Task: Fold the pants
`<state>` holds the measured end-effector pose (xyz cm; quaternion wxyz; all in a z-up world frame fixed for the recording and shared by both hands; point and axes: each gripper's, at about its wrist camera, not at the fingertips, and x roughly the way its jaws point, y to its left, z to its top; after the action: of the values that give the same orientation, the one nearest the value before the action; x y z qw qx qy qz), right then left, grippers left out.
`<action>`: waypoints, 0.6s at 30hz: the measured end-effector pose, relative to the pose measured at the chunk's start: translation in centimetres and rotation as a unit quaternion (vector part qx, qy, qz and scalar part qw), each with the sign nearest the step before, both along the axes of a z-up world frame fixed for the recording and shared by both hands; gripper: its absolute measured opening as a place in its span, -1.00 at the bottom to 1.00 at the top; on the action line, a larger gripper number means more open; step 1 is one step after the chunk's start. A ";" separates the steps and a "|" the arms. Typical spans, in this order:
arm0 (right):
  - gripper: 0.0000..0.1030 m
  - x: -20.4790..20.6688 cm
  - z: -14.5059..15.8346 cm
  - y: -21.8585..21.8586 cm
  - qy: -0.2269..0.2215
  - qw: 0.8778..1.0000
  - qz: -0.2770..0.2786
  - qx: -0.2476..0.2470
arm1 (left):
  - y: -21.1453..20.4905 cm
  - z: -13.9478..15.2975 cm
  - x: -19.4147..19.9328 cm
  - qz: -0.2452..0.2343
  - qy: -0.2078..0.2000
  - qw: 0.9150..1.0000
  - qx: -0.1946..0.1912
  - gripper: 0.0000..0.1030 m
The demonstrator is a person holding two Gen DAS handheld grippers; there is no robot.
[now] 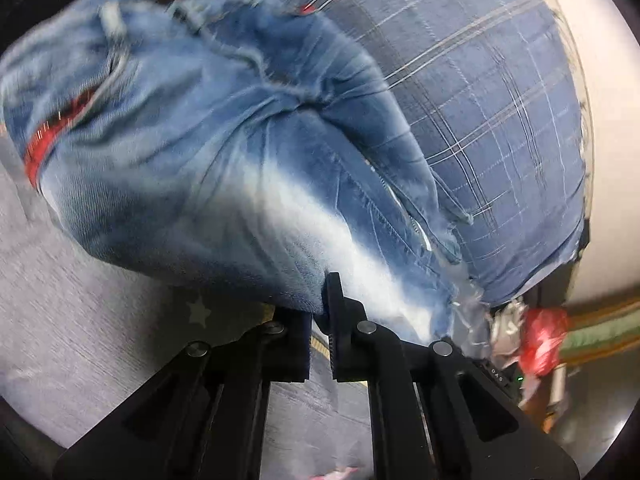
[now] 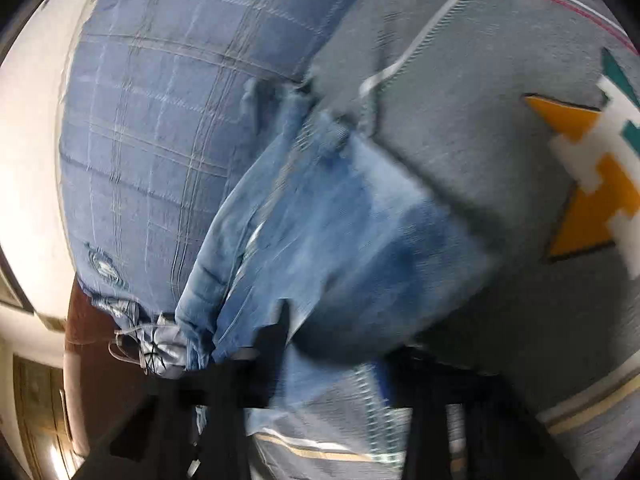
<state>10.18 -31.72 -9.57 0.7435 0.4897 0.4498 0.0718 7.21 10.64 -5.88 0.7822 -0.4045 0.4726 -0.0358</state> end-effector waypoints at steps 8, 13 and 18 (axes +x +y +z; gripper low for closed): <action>-0.94 -3.9 8.1 -0.1 -0.151 0.986 0.032 -0.057 | -0.9 3.6 -2.6 -0.026 -0.065 0.997 0.040 -0.94; -0.94 -8.6 11.2 -1.4 -0.205 0.972 0.039 -0.105 | -2.2 3.7 -6.2 -0.091 -0.093 0.991 0.020 -0.94; -0.94 -10.5 8.0 -1.8 -0.147 0.971 0.049 -0.183 | -4.8 1.3 -7.6 -0.134 -0.054 0.985 0.090 -0.94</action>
<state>-0.31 -33.56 -1.59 0.8740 0.3066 0.3646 0.0956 -0.40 5.89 -4.62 0.8281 -0.2631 0.4804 -0.1195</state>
